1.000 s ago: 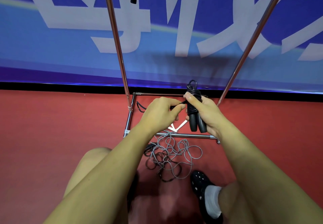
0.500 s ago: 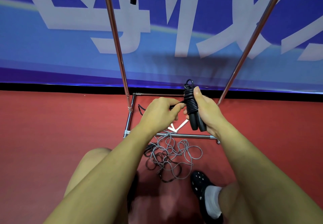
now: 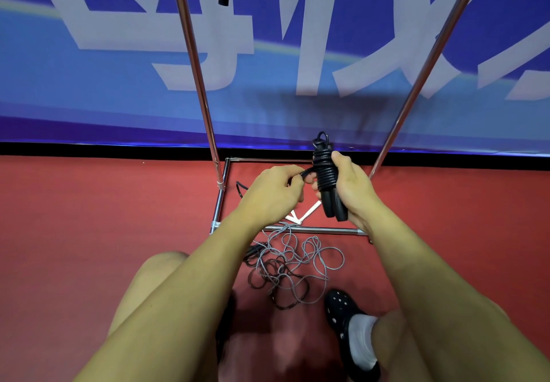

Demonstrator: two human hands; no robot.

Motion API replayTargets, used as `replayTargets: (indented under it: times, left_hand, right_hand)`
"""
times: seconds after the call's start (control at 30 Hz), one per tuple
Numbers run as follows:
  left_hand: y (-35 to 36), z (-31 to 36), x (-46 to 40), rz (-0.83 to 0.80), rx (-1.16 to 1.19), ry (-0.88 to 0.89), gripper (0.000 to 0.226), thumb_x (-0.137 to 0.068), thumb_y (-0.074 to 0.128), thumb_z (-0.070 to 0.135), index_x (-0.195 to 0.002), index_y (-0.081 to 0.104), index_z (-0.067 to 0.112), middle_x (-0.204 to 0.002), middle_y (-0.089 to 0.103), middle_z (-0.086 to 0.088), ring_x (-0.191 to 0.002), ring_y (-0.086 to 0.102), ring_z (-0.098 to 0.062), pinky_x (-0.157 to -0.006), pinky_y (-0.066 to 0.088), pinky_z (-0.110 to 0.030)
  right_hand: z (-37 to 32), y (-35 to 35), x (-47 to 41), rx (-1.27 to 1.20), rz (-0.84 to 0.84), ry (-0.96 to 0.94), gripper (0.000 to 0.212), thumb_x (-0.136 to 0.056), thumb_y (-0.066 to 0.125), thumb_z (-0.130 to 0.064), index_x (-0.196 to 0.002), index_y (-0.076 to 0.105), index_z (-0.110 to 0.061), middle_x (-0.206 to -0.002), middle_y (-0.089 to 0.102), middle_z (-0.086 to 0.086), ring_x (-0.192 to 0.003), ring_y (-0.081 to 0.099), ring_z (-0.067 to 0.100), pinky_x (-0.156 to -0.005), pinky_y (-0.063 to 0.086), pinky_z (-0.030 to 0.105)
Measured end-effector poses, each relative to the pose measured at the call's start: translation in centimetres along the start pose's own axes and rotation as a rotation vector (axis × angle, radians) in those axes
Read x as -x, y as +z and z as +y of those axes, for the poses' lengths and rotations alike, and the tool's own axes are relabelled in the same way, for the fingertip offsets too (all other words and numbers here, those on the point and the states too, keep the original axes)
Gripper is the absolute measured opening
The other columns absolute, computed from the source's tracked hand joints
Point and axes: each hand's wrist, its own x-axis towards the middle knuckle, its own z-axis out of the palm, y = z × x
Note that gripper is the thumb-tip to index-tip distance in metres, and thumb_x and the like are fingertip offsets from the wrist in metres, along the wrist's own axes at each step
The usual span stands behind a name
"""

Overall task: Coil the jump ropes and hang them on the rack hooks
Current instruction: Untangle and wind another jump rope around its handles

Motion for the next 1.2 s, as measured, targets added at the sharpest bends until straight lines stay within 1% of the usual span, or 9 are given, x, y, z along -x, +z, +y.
replayTargets:
  times: [0.1, 0.27, 0.4, 0.5, 0.63, 0.77, 0.9, 1.0, 1.2]
  left_hand:
    - [0.1, -0.4, -0.2, -0.013, -0.017, -0.008, 0.029, -0.106, 0.041, 0.015, -0.092, 0.065, 0.021, -0.067, 0.063, 0.008, -0.05, 0.054, 0.007, -0.051, 0.036, -0.009]
    - [0.4, -1.1, -0.5, -0.029, -0.038, -0.002, 0.027, -0.107, 0.041, 0.016, -0.112, 0.067, 0.02, -0.087, 0.073, 0.005, -0.052, 0.056, 0.006, -0.051, 0.036, -0.009]
    - [0.6, -1.4, -0.5, -0.044, -0.077, -0.002, 0.029, -0.108, 0.039, 0.018, -0.118, 0.066, 0.02, -0.09, 0.074, 0.008, -0.057, 0.057, 0.007, -0.053, 0.037, -0.009]
    - [0.6, -1.6, -0.6, -0.055, -0.083, 0.001, 0.031, -0.108, 0.039, 0.018, -0.123, 0.066, 0.021, -0.091, 0.074, 0.009, -0.061, 0.059, 0.008, -0.055, 0.039, -0.008]
    - [0.7, -1.8, -0.7, -0.079, -0.127, 0.003, 0.03, -0.107, 0.041, 0.018, -0.12, 0.067, 0.021, -0.091, 0.075, 0.009, -0.058, 0.056, 0.01, -0.052, 0.035, -0.01]
    - [0.8, -1.6, -0.7, -0.077, -0.111, -0.006, 0.026, -0.108, 0.043, 0.025, -0.116, 0.068, 0.024, -0.088, 0.076, 0.01, -0.054, 0.056, 0.008, -0.053, 0.036, -0.013]
    - [0.6, -1.6, -0.7, -0.109, 0.133, -0.166, 0.04, -0.109, 0.039, 0.036, -0.099, 0.07, 0.013, -0.073, 0.076, 0.0, -0.053, 0.057, -0.012, -0.068, 0.052, -0.035]
    - [0.3, -1.7, -0.8, -0.222, 0.303, -0.333, 0.053, -0.11, 0.031, 0.028, -0.094, 0.069, -0.005, -0.063, 0.07, -0.01, -0.051, 0.058, -0.021, -0.064, 0.048, -0.032]
    - [-0.3, -1.8, -0.5, -0.346, 0.433, -0.341, 0.043, -0.108, 0.04, 0.026, -0.088, 0.07, 0.002, -0.068, 0.069, -0.011, -0.051, 0.058, -0.019, -0.056, 0.049, -0.026]
  right_hand:
    - [0.1, -0.5, -0.2, 0.028, -0.038, -0.003, 0.039, -0.109, 0.043, -0.037, -0.121, 0.06, -0.003, -0.086, 0.076, 0.009, -0.083, 0.064, 0.021, -0.075, 0.053, 0.037]
    - [0.4, -0.7, -0.1, -0.013, -0.081, 0.006, 0.027, -0.101, 0.061, -0.036, -0.114, 0.066, -0.013, -0.09, 0.076, 0.006, -0.09, 0.064, 0.022, -0.081, 0.057, 0.04]
    - [0.2, -0.7, 0.1, -0.013, -0.101, -0.003, 0.054, -0.077, 0.08, -0.035, -0.121, 0.063, -0.008, -0.09, 0.077, 0.002, -0.083, 0.07, 0.015, -0.085, 0.055, 0.036]
    - [0.3, -0.7, -0.1, 0.039, -0.097, 0.011, 0.051, -0.08, 0.083, -0.032, -0.12, 0.063, -0.007, -0.095, 0.077, 0.004, -0.08, 0.071, 0.019, -0.078, 0.054, 0.03]
    - [0.4, -1.2, -0.6, 0.08, -0.028, 0.047, 0.05, -0.087, 0.08, -0.033, -0.126, 0.057, -0.011, -0.102, 0.077, 0.013, -0.074, 0.073, 0.022, -0.061, 0.055, 0.029]
    - [0.5, -1.2, -0.5, 0.177, -0.111, -0.015, 0.023, -0.092, 0.074, -0.036, -0.107, 0.073, -0.018, -0.084, 0.071, -0.004, -0.074, 0.063, 0.015, -0.076, 0.05, 0.028]
    - [0.3, -1.4, -0.4, 0.055, -0.038, -0.004, 0.023, -0.09, 0.076, -0.036, -0.102, 0.073, -0.017, -0.08, 0.064, -0.001, -0.073, 0.061, 0.014, -0.075, 0.053, 0.033]
    - [0.0, -1.8, -0.4, -0.084, 0.038, 0.032, 0.023, -0.089, 0.078, -0.029, -0.106, 0.072, -0.015, -0.089, 0.062, 0.0, -0.079, 0.061, 0.015, -0.073, 0.059, 0.035]
    - [-0.4, -2.5, -0.3, -0.15, 0.098, 0.055, 0.024, -0.088, 0.08, -0.023, -0.107, 0.072, -0.011, -0.091, 0.071, 0.003, -0.079, 0.074, 0.018, -0.073, 0.063, 0.037]
